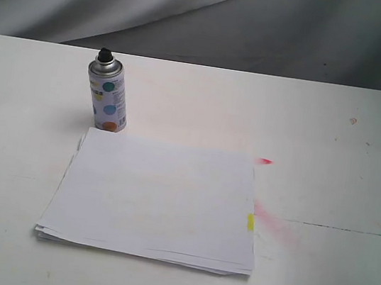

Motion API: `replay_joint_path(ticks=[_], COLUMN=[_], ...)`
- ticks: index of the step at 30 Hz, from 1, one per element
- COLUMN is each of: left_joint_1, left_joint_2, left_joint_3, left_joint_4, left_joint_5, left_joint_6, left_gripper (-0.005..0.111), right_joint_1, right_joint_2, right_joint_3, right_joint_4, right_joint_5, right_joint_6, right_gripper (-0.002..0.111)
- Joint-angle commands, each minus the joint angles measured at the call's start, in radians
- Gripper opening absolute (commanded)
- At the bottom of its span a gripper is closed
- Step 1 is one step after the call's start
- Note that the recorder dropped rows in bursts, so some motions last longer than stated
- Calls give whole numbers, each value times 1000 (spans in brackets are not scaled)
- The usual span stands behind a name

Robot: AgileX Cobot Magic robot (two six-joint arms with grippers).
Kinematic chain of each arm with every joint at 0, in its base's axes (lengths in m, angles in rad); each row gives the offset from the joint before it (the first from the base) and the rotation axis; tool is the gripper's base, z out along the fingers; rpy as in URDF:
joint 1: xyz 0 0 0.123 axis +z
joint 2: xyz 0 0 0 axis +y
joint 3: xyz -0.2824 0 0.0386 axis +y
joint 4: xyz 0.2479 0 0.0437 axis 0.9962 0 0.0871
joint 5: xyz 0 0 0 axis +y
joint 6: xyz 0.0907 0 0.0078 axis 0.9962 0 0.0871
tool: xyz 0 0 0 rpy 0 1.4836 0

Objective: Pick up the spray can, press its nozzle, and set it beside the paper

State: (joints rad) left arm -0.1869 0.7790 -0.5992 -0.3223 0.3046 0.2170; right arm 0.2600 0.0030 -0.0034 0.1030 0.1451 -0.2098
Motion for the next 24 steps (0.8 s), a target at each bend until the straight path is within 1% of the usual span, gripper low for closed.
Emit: replay_joint_path(ticks=[1,3,4,5,6,9,12,15,16,20,22,24], left_joint_1=[-4,-4,-4,-4,-4,-4,-19,-67,-96,-184,-210,-214], left_joint_2=[171,235,265,292,315,393,465,526,544,620,674,733], left_joint_3=[-143,-175,-178,-178,-178,-174,-144,-79,-53,55,97,109], left_joint_4=[-13,-13,-13,-13,-13,-13,-8,-6,-6,-6,-6,5], left_joint_5=[-41,-125,-186,-218,-236,-234,-292,-430,-486,-742,-864,-931], left_joint_6=[5,7,7,7,7,7,7,7,7,-13,-57,-112], left_gripper=[0,0,0,0,0,0,0,0,0,0,0,0], right_joint_1=[-2,-2,-2,-2,-2,-2,-2,-2,-2,-2,-2,-2], right_joint_2=[-3,-3,-3,-3,-3,-3,-3,-3,-3,-3,-3,-3], right_joint_3=[3,3,3,3,3,3,3,3,3,3,3,3], right_joint_4=[-7,-7,-7,-7,-7,-7,-7,-7,-7,-7,-7,-7], right_joint_5=[-5,-5,-5,-5,-5,-5,-5,-5,-5,-5,-5,-5], right_joint_6=[2,2,2,2,2,3,3,3,3,3,3,3], right_gripper=[0,0,0,0,0,0,0,0,0,0,0,0])
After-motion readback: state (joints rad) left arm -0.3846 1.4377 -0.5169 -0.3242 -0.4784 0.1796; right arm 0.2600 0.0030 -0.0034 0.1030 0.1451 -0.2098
